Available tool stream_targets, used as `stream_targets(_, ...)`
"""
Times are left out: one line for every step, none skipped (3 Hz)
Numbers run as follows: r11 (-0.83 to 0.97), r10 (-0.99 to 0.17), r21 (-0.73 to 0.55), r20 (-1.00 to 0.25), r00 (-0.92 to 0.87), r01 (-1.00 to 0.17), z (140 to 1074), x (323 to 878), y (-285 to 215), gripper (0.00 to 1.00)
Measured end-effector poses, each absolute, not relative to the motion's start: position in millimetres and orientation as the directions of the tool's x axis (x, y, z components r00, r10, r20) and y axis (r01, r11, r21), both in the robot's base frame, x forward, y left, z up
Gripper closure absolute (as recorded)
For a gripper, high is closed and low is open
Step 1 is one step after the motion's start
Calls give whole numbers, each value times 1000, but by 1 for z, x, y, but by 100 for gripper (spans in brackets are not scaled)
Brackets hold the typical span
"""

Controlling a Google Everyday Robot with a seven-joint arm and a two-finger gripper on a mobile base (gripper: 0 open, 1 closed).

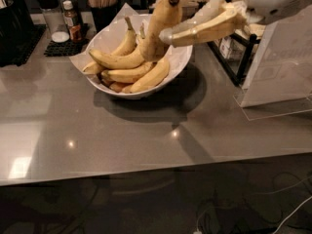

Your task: Pick banana from white bowl

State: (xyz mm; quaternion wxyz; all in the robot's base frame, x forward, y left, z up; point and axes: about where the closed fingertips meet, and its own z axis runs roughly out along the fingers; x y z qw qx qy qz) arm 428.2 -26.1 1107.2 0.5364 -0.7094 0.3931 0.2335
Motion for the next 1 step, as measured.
stream_targets(-119,-307,-578,-752,583,-807,1107,428,-24,100)
